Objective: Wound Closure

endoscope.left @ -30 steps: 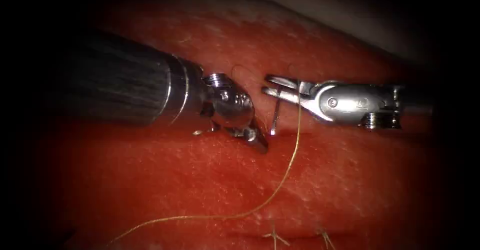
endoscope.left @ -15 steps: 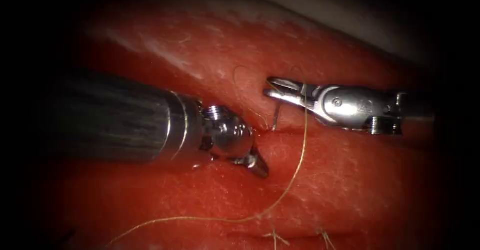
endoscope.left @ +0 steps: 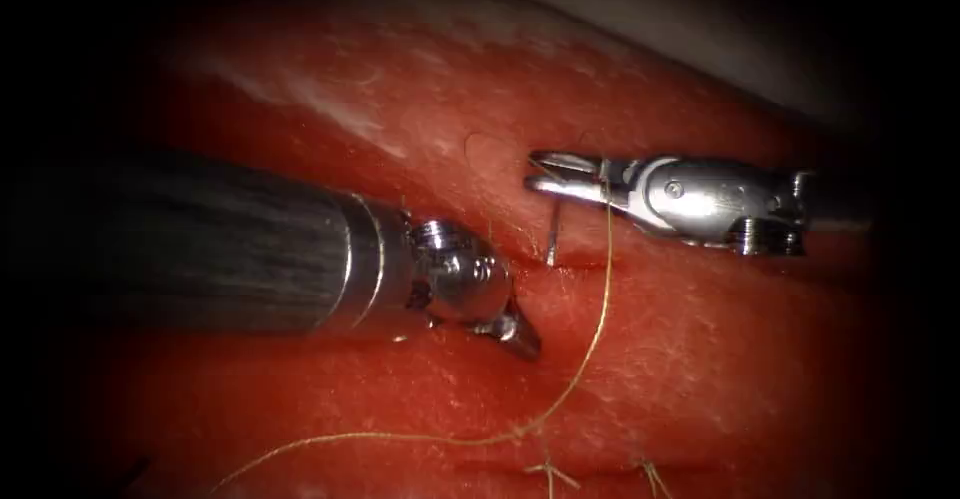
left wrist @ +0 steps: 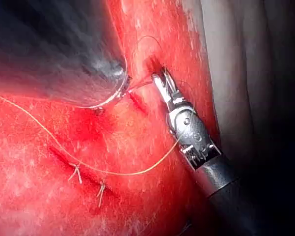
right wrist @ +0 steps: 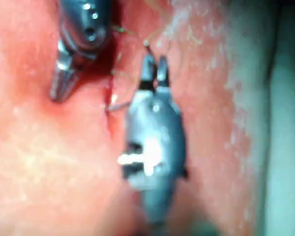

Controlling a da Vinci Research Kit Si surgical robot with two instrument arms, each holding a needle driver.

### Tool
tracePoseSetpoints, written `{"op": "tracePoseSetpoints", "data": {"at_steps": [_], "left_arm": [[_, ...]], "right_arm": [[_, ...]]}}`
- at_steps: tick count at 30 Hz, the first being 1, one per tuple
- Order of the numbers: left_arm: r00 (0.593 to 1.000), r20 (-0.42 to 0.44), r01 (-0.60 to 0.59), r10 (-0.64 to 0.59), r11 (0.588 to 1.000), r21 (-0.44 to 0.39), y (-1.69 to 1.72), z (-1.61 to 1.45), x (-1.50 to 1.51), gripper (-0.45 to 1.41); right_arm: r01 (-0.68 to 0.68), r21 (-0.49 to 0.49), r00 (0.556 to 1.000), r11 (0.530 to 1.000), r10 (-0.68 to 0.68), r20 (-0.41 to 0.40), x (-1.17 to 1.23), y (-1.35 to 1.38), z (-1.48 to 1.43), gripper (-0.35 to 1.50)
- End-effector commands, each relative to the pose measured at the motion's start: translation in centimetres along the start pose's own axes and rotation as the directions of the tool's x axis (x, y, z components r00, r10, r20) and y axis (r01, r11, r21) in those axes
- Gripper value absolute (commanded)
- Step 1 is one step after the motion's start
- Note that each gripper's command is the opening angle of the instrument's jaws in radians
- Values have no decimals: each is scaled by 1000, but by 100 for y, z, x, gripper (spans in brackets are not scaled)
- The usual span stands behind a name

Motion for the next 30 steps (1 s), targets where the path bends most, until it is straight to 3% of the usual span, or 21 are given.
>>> {"op": "tracePoseSetpoints", "data": {"at_steps": [1,7,18,25,30], "left_arm": [[1000,1,-2,2,1000,-2,-5,8,0,-26],[1000,4,-5,5,1000,-5,-15,6,-6,-25],[1000,2,-4,4,1000,-1,-13,8,-5,-24],[1000,0,-6,6,1000,2,-15,6,-8,-22],[1000,0,-6,6,1000,1,-15,5,-9,-21]], "right_arm": [[-1,33,1000,999,1,-6,-2,0,12,-35],[-31,94,1000,995,31,5,-2,-5,20,-35],[-215,69,976,974,213,39,0,-3,18,-35],[-256,71,966,964,252,61,-1,-5,16,-35],[-345,67,938,936,340,70,-2,-7,17,-35]]}}
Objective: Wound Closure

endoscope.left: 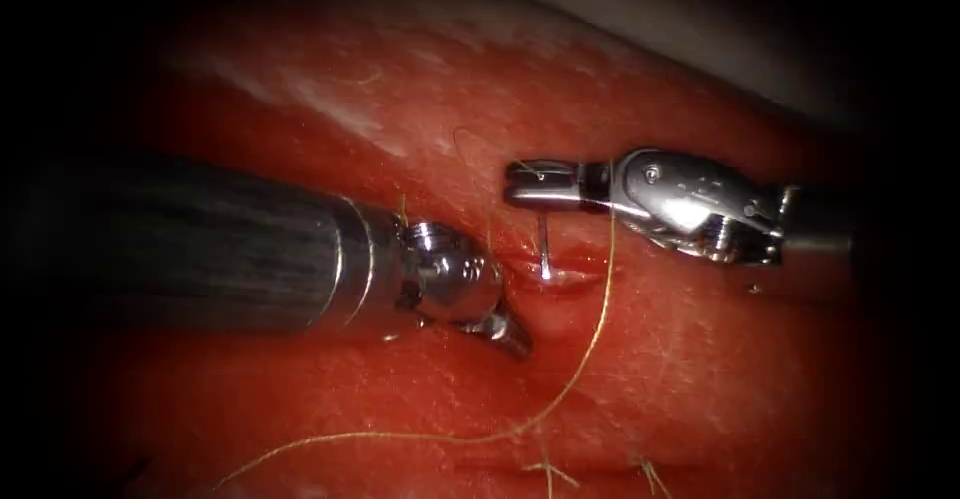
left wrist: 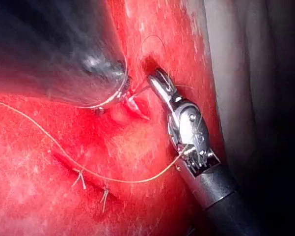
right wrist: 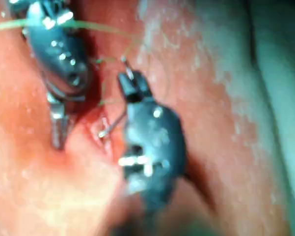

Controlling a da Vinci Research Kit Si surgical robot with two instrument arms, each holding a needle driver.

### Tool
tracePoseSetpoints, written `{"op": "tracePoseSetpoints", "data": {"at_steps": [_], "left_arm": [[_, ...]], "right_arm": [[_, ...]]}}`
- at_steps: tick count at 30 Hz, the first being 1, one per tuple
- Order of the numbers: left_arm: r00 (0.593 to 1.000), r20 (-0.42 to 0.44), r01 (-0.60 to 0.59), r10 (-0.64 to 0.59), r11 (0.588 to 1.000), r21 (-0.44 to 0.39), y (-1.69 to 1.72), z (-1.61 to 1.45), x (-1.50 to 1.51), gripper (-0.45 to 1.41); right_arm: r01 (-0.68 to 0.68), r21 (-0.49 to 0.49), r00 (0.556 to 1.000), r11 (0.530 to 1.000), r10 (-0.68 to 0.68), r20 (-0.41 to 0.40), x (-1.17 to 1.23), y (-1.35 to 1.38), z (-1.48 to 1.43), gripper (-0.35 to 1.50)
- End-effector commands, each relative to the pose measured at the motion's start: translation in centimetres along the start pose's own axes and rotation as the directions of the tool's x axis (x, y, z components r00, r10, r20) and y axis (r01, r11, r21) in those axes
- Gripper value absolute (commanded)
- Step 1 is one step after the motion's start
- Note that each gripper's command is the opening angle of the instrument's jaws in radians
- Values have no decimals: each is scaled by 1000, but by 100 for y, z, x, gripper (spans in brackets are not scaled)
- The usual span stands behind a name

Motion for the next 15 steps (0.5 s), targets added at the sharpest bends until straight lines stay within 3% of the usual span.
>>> {"op": "tracePoseSetpoints", "data": {"at_steps": [1,7,15], "left_arm": [[1000,0,-1,1,1000,-1,-1,8,1,-21],[1000,-2,0,0,1000,-1,-1,6,2,-21],[1000,-4,1,-1,1000,0,-2,3,1,-21]], "right_arm": [[-38,3,999,999,38,-4,1,1,9,-35],[-233,38,972,972,232,29,0,0,12,-35],[-357,121,933,926,347,96,-3,-17,12,-35]]}}
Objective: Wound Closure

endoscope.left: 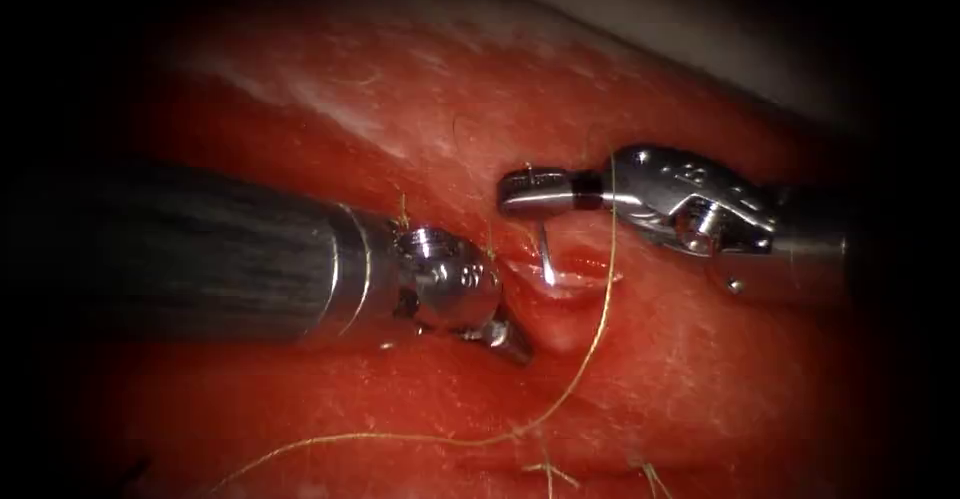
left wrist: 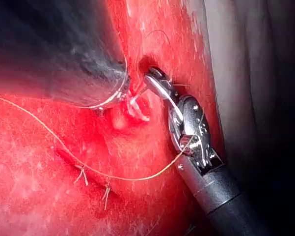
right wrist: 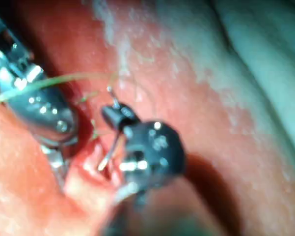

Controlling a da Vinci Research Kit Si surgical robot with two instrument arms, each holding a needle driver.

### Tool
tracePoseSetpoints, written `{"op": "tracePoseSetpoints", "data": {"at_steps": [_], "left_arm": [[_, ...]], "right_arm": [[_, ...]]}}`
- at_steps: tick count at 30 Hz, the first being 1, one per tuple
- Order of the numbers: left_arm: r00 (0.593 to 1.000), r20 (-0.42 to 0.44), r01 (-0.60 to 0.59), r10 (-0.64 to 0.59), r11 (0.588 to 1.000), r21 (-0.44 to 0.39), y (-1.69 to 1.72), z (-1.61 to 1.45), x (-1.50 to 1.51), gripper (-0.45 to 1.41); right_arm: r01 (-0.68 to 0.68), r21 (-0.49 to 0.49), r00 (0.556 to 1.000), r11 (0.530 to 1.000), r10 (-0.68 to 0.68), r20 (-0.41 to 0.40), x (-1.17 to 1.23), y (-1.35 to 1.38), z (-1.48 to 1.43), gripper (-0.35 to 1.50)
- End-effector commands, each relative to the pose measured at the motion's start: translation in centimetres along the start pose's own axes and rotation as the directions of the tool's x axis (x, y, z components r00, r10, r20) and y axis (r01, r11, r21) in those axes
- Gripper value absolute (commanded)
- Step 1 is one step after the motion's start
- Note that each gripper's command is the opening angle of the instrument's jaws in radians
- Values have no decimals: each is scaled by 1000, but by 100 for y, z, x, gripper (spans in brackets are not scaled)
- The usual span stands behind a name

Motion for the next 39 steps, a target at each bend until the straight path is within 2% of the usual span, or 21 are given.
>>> {"op": "tracePoseSetpoints", "data": {"at_steps": [1,9,15,21,26,28,31,32,33,34,35,39], "left_arm": [[1000,0,0,0,1000,-2,-1,8,1,-21],[1000,0,-1,1,1000,-2,-3,8,-1,-20],[1000,0,-1,1,1000,-2,-3,7,-1,-20],[1000,-4,0,0,1000,1,-3,6,-1,-20],[1000,-4,0,0,1000,1,-3,6,0,-20],[1000,-4,0,0,1000,2,-3,6,0,-20],[1000,-8,2,-2,1000,5,-1,4,2,-20],[1000,-15,4,-4,1000,10,-1,2,3,-20],[1000,-21,5,-5,1000,11,0,0,5,-20],[1000,-26,6,-6,1000,11,1,-2,6,-19],[999,-36,-9,9,1000,15,2,-4,7,-17],[996,-69,-54,56,998,34,3,-7,10,-5]], "right_arm": [[-15,5,1000,1000,15,2,0,0,10,-35],[-167,12,985,986,166,35,-6,-10,3,-35],[-281,31,958,959,278,73,-10,-16,1,-35],[-331,56,941,942,325,96,-21,-16,6,-35],[-346,71,937,935,342,70,-21,-21,12,-35],[-360,41,933,932,358,36,-15,-17,13,-35],[-352,-4,928,936,349,-131,-4,5,8,-35],[-294,-39,944,955,284,-166,-3,12,7,0],[-234,-105,955,966,208,-211,-3,20,8,69],[-208,-164,958,964,167,-232,-3,25,8,101],[-196,-210,959,958,143,-243,-4,30,9,146],[-168,-233,978,958,133,-160,-14,34,4,146]]}}
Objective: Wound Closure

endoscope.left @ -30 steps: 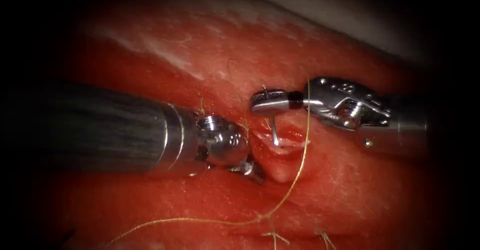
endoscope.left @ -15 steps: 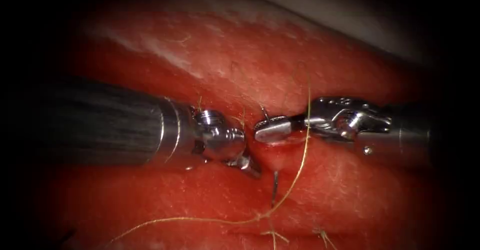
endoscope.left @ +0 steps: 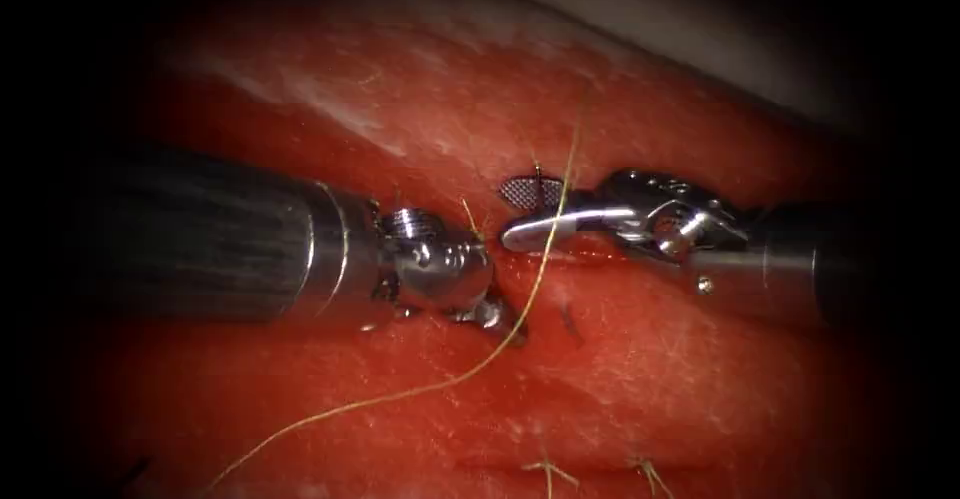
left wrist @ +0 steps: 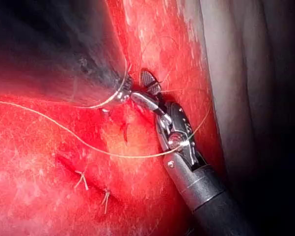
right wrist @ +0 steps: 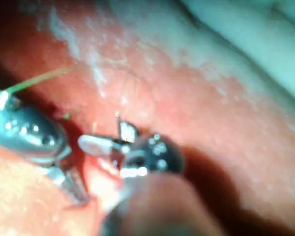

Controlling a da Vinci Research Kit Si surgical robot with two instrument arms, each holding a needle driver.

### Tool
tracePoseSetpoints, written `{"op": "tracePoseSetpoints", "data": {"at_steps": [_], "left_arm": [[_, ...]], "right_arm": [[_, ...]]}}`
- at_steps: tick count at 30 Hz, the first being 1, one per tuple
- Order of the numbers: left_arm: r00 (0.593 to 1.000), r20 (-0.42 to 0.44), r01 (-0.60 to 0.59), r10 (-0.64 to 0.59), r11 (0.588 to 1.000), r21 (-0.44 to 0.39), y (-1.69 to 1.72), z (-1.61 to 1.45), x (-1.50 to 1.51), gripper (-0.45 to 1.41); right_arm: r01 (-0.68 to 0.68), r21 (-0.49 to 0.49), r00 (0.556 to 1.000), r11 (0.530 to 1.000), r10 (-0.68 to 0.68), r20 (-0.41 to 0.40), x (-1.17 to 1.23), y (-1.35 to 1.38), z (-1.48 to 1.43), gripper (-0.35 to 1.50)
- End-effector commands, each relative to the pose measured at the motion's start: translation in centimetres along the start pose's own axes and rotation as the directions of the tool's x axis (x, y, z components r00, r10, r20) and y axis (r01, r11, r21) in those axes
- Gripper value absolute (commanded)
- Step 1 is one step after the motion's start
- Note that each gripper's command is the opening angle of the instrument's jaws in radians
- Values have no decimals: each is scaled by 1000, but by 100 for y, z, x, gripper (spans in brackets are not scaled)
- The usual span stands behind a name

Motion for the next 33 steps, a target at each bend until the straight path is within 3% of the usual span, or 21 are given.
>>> {"op": "tracePoseSetpoints", "data": {"at_steps": [1,7,15,25,33], "left_arm": [[1000,-3,-8,8,1000,2,0,8,-1,-4],[996,-74,-37,41,998,49,1,-5,3,11],[942,-307,-69,136,974,218,23,-21,25,47],[935,-303,-114,185,964,239,34,4,28,57],[927,-311,-121,210,951,283,23,11,39,49]], "right_arm": [[8,-4,1000,1000,-7,9,0,1,5,146],[10,0,1000,1000,-10,14,3,-2,-2,146],[29,8,999,1000,-30,29,14,-8,-19,146],[29,12,999,1000,-29,40,16,-7,-26,143],[30,15,999,999,-30,42,13,-8,-34,138]]}}
